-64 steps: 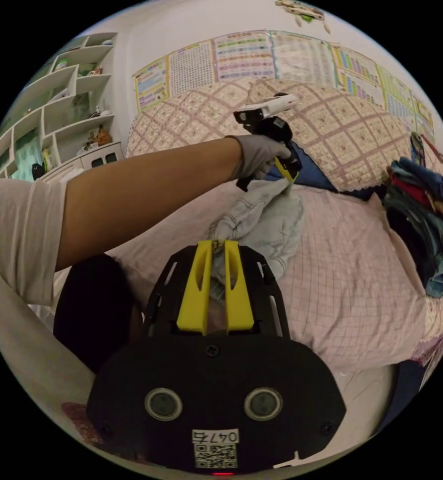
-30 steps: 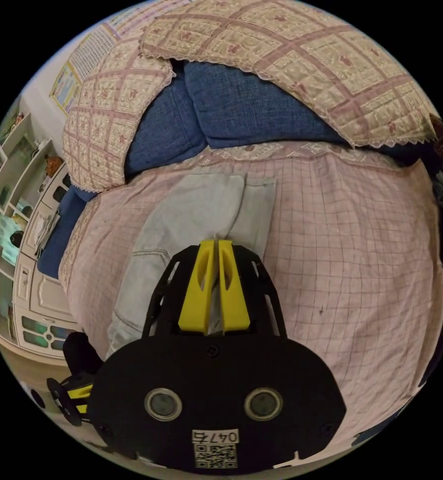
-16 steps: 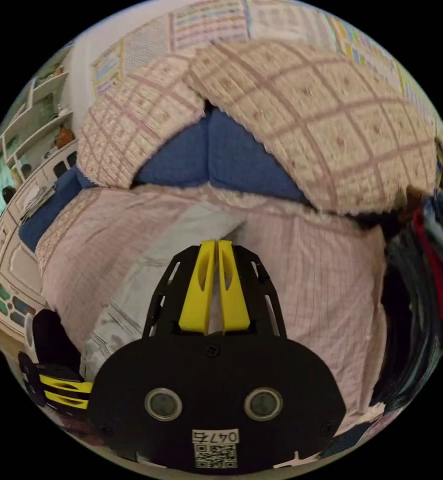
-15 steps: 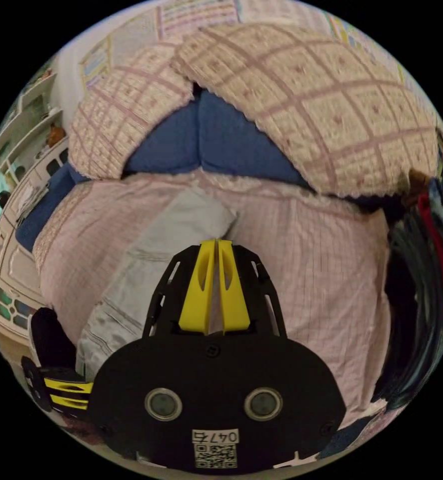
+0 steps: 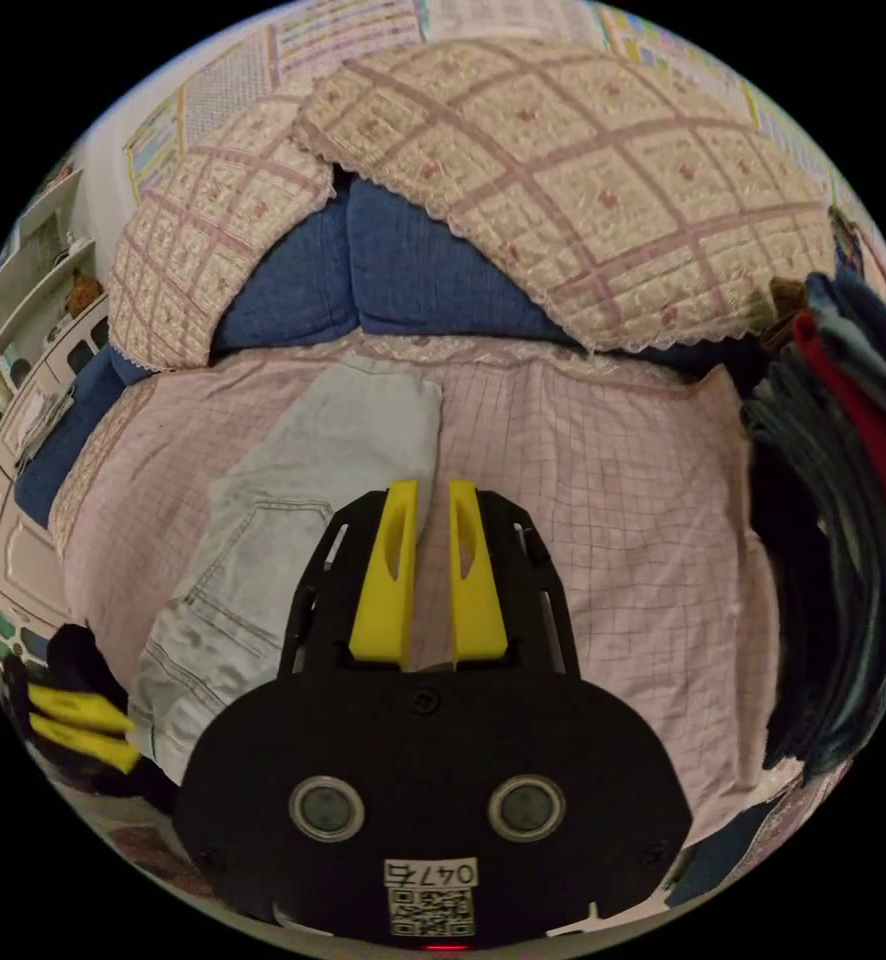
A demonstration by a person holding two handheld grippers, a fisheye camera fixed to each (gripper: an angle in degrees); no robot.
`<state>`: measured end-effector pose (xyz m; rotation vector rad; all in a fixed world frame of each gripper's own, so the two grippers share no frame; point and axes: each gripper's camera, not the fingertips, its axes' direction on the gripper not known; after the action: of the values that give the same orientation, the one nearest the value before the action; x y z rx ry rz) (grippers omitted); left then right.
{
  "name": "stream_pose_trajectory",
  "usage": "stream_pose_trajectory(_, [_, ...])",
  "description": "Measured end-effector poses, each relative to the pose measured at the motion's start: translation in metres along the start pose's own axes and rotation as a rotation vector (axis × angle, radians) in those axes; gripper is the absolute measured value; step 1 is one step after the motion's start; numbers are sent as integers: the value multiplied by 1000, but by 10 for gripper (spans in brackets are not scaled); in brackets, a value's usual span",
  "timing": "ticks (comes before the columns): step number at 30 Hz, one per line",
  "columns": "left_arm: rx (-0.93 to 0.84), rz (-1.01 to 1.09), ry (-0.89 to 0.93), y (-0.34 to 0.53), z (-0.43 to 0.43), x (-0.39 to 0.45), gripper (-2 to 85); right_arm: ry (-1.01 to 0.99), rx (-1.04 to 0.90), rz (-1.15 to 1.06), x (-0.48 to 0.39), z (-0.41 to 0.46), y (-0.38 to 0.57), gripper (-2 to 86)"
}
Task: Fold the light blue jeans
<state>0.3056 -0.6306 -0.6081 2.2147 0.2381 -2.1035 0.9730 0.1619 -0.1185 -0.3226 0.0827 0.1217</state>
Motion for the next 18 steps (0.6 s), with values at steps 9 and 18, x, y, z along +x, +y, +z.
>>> stream_pose_trajectory(9, [-85,-306,158,-52,26,-211,92,-143,-67,24,25,-3,20,43])
stream_pose_trajectory(18, [-184,-398,311,-118,84,-368,97,-509,-119,134,102,20,20,39])
